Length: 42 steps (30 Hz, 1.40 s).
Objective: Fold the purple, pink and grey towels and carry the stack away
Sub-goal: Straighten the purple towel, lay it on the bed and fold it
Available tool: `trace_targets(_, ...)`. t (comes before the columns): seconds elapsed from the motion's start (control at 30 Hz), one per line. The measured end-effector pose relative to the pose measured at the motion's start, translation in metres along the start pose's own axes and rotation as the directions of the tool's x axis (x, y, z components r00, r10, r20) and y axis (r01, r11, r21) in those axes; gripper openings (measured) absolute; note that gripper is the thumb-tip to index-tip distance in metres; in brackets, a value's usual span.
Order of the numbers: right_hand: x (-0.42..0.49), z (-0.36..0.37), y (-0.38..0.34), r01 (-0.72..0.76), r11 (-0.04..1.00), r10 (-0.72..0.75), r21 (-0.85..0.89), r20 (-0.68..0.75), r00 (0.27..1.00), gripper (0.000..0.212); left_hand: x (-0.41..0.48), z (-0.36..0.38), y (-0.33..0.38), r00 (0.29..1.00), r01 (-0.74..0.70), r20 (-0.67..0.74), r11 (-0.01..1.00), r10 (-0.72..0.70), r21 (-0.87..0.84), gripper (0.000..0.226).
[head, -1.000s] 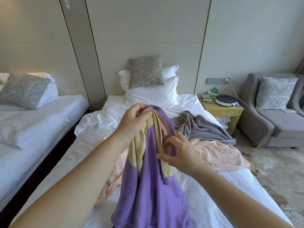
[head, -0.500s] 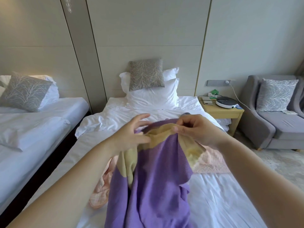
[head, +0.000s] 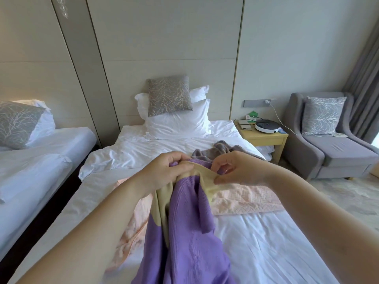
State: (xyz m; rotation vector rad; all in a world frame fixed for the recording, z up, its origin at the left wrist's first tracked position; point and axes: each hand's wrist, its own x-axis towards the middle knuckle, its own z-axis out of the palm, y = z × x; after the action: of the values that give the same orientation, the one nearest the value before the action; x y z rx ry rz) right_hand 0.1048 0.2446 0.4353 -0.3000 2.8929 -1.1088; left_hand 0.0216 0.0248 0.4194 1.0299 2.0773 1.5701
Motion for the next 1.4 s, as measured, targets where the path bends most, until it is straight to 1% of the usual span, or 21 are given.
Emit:
trace_targets(0.07, -0.004, -0.003, 0.003, -0.001, 0.997, 0.007, 0.082, -0.066, 0.998, 0.015, 0.000, -0.003, 0.001, 1.000, 0.014, 0.008, 1.000, -0.014, 0.001, 0.018)
trace_targets(0.13, -0.003, -0.003, 0.003, 0.057, 0.979, -0.022, 0.198, -0.173, 0.985, 0.019, -0.002, -0.005, 0.002, 0.998, 0.054, 0.044, 0.998, -0.055, 0.019, 0.006)
trace_targets(0.17, -0.002, -0.003, 0.002, 0.084, 0.973, -0.035, 0.213, -0.225, 0.974, 0.021, -0.002, -0.004, 0.003, 0.994, 0.077, 0.075, 0.997, -0.078, 0.016, 0.008)
trace_targets(0.23, 0.001, -0.002, -0.003, 0.121, 0.978, -0.071, 0.169, -0.275, 0.959, 0.025, -0.002, 0.000, 0.003, 0.984, 0.111, 0.142, 0.994, -0.111, 0.007, 0.023)
trace_targets(0.3, 0.003, 0.000, -0.012, 0.153, 0.984, -0.126, 0.089, -0.257, 0.958, 0.029, -0.001, 0.008, 0.005, 0.984, 0.095, 0.154, 0.996, -0.094, 0.006, 0.026)
trace_targets(0.4, 0.008, 0.005, -0.020, 0.183, 0.980, -0.163, 0.075, -0.215, 0.963, 0.028, 0.002, 0.016, 0.006, 0.995, 0.055, 0.079, 0.998, -0.053, -0.025, 0.021)
trace_targets(0.53, 0.009, 0.006, -0.014, 0.139, 0.972, -0.049, 0.189, -0.415, 0.909, 0.027, 0.001, 0.012, 0.007, 0.998, 0.019, -0.058, 0.997, -0.023, -0.076, 0.027)
trace_targets(0.57, 0.008, 0.005, -0.012, 0.119, 0.973, -0.023, 0.199, -0.429, 0.903, 0.026, 0.000, 0.010, 0.007, 0.994, 0.027, -0.108, 0.996, -0.036, -0.083, 0.025)
trace_targets(0.6, 0.007, 0.004, -0.011, 0.110, 0.973, -0.015, 0.203, -0.417, 0.909, 0.024, 0.001, 0.009, 0.006, 0.987, 0.035, -0.153, 0.996, -0.047, -0.082, 0.022)
trace_targets(0.67, 0.005, 0.004, -0.013, 0.149, 0.954, -0.056, 0.261, -0.333, 0.941, 0.027, 0.002, 0.010, 0.005, 0.976, 0.047, -0.207, 0.996, -0.062, -0.074, 0.021)
trace_targets(0.73, 0.005, 0.008, -0.021, 0.206, 0.924, -0.126, 0.323, -0.253, 0.959, 0.030, 0.004, 0.015, 0.007, 0.976, 0.053, -0.207, 0.996, -0.068, -0.076, 0.018)
trace_targets(0.77, 0.006, 0.009, -0.024, 0.232, 0.922, -0.155, 0.311, -0.252, 0.955, 0.029, 0.004, 0.018, 0.008, 0.981, 0.048, -0.182, 0.996, -0.062, -0.080, 0.017)
trace_targets(0.83, 0.011, 0.010, -0.028, 0.253, 0.937, -0.173, 0.242, -0.308, 0.935, 0.026, 0.003, 0.023, 0.012, 0.992, 0.022, -0.119, 0.996, -0.033, -0.091, 0.017)
trace_targets(0.87, 0.013, 0.009, -0.028, 0.244, 0.944, -0.159, 0.224, -0.340, 0.927, 0.026, 0.003, 0.024, 0.012, 0.995, 0.006, -0.098, 0.996, -0.015, -0.092, 0.019)
trace_targets(0.93, 0.015, 0.008, -0.026, 0.212, 0.944, -0.108, 0.255, -0.368, 0.924, 0.031, 0.001, 0.023, 0.012, 0.997, -0.001, -0.074, 0.991, -0.009, -0.131, 0.021)
trace_targets(1.03, 0.015, 0.009, -0.021, 0.140, 0.945, -0.039, 0.297, -0.322, 0.946, 0.038, -0.004, 0.020, 0.014, 0.999, 0.026, -0.020, 0.976, -0.031, -0.218, 0.027)
trace_targets(1.07, 0.016, 0.010, -0.018, 0.127, 0.942, -0.033, 0.310, -0.290, 0.956, 0.041, -0.005, 0.020, 0.012, 1.000, 0.005, -0.009, 0.985, -0.006, -0.174, 0.030)
trace_targets(1.1, 0.017, 0.011, -0.016, 0.124, 0.931, -0.035, 0.342, -0.254, 0.966, 0.043, -0.006, 0.020, 0.012, 1.000, -0.025, 0.001, 0.992, 0.025, -0.125, 0.025)
trace_targets(1.17, 0.018, 0.013, -0.013, 0.128, 0.881, -0.041, 0.455, -0.196, 0.980, 0.039, -0.006, 0.020, 0.008, 0.998, -0.065, 0.012, 0.994, 0.066, -0.090, 0.007)
trace_targets(1.3, 0.018, 0.013, -0.009, 0.152, 0.814, -0.074, 0.561, -0.159, 0.984, 0.023, -0.002, 0.017, 0.003, 0.993, -0.106, -0.055, 0.994, 0.107, 0.023, 0.010)
trace_targets(1.4, 0.017, 0.013, -0.010, 0.139, 0.829, -0.068, 0.542, -0.148, 0.987, 0.011, 0.002, 0.016, 0.000, 0.986, -0.095, -0.128, 0.992, 0.105, 0.081, 0.012)
